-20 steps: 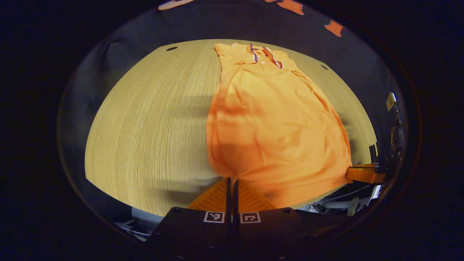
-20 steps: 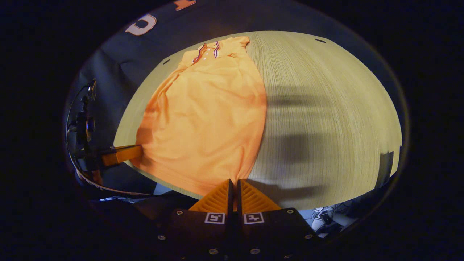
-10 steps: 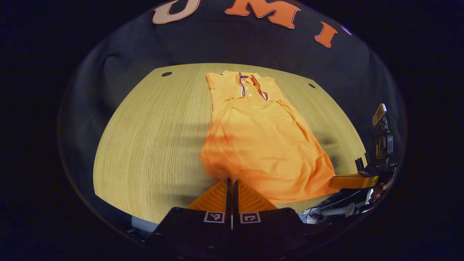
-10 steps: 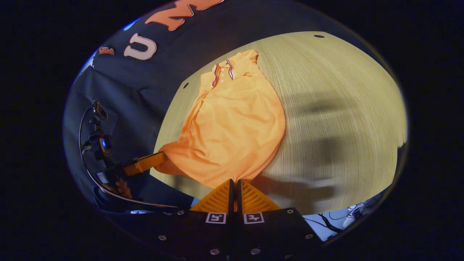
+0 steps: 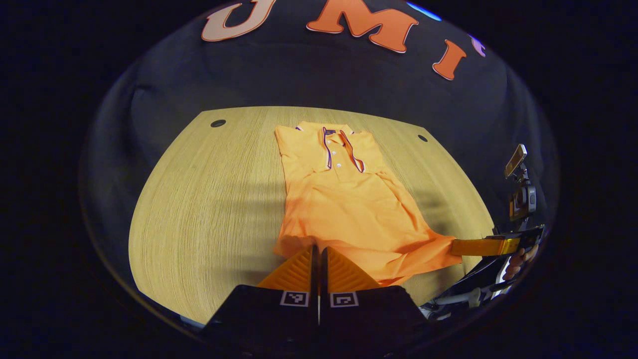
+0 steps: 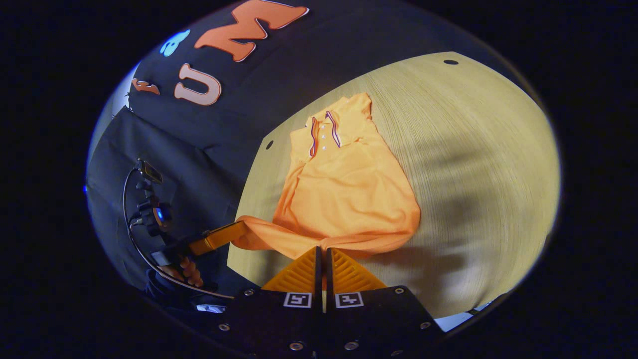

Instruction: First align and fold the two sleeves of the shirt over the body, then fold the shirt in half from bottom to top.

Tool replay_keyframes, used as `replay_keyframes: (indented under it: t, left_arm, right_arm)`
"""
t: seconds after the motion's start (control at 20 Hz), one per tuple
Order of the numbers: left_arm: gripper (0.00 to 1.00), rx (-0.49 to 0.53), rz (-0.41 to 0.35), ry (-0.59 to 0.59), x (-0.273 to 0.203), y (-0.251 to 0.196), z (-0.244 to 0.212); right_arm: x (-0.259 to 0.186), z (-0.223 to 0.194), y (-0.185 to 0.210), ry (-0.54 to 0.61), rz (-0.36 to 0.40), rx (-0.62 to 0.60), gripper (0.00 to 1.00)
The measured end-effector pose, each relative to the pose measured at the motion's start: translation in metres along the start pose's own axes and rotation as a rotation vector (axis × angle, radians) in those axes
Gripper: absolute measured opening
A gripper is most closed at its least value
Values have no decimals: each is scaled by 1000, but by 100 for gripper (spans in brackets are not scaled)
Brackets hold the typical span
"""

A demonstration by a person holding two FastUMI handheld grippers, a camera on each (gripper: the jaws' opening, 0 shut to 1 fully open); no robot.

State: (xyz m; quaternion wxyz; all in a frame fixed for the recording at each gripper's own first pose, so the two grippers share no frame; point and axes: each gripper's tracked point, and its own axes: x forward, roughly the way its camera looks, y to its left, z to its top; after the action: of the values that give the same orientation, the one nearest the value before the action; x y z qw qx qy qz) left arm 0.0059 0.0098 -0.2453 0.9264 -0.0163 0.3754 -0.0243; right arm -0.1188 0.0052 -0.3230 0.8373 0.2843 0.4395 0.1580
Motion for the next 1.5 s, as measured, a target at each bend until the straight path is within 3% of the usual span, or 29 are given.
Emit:
replay_keyframes:
  t: [0.6,1.1,1.35,1.5]
  left_arm:
    - [1,47,-58,-77,56,14,122]
    - [1,6,-71,-59,143,43,203]
    - [1,13,-38,-56,193,69,235]
    - [1,9,19,-32,225,96,242]
  right_arm:
    - [24,137,-7,-148,-54,10,3]
    - [92,224,-16,-124,-119,-54,3]
    - [137,274,-28,-112,-165,-67,3]
    - [160,290,-55,-80,-245,-82,3]
